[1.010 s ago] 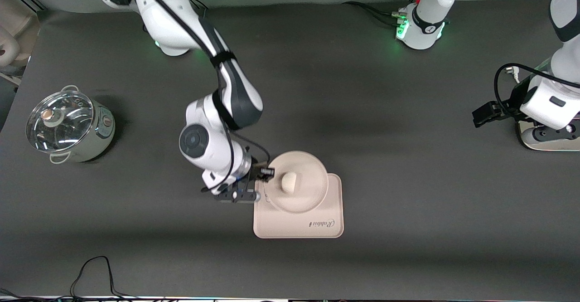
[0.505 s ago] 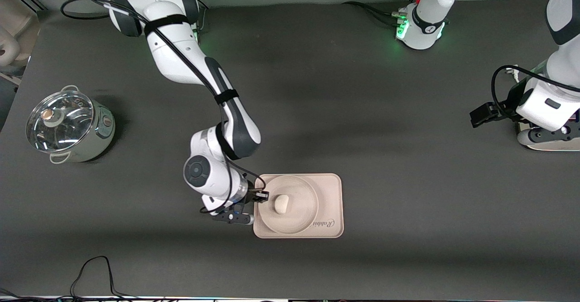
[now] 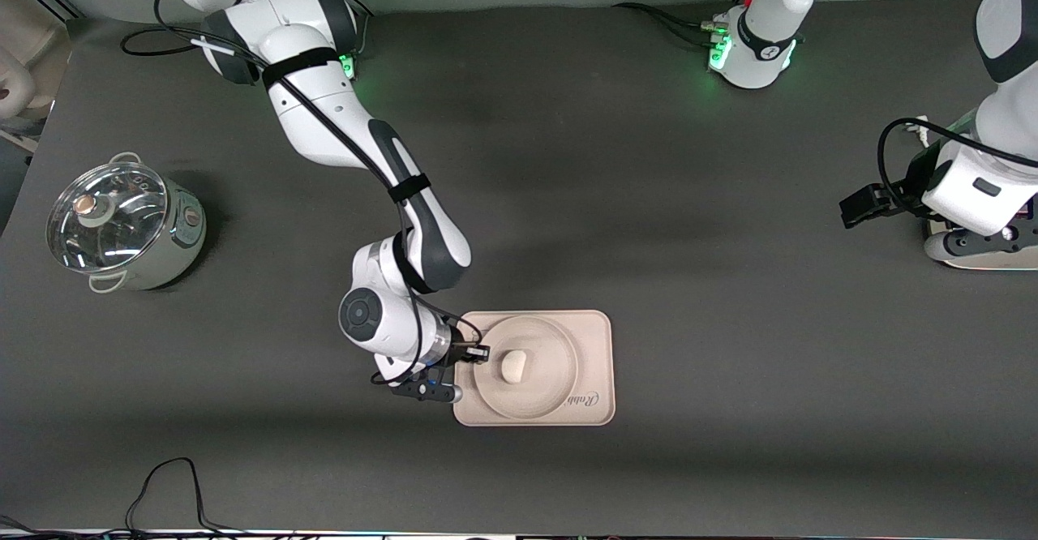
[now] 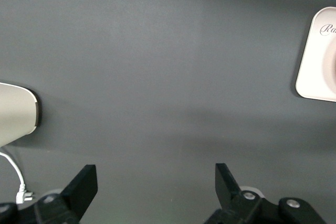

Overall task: Place bun in plate and plate on tray
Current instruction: 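Carry the plate with the right gripper and lower it onto the tray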

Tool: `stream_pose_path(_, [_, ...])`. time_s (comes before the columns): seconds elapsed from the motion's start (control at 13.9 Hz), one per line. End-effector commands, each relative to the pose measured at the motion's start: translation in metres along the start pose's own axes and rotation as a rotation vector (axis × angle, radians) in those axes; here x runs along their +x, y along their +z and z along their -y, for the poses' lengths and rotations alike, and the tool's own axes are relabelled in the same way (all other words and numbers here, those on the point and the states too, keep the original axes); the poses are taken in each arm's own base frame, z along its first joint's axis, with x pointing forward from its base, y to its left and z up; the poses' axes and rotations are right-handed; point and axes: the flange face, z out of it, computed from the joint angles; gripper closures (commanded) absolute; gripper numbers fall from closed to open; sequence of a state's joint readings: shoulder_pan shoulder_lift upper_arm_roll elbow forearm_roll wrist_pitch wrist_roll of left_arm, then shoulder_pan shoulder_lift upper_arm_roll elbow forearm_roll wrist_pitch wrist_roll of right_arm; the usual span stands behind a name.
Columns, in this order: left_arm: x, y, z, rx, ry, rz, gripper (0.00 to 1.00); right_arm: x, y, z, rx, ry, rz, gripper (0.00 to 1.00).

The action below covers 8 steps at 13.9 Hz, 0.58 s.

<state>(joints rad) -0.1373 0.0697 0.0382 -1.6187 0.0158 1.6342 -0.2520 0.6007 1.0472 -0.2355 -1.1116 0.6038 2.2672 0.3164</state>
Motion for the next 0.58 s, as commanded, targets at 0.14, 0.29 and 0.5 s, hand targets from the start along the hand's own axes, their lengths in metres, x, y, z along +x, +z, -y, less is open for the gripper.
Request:
stream_pose_path(0.14, [-0.005,0.002,-0.007,-0.007,-0.015,0.004,0.00,0.006,-0.011,0.012,0.045,0.014,-0.034,0.00])
stream_pose_path(0.29, [-0.005,0.003,-0.010,-0.005,-0.010,0.007,0.00,0.010,-0.038,0.019,0.054,0.011,-0.037,0.00])
stream_pose_path(0.5, [-0.005,0.004,-0.010,-0.005,-0.010,0.008,0.00,0.009,-0.098,0.035,0.048,-0.032,-0.069,0.00])
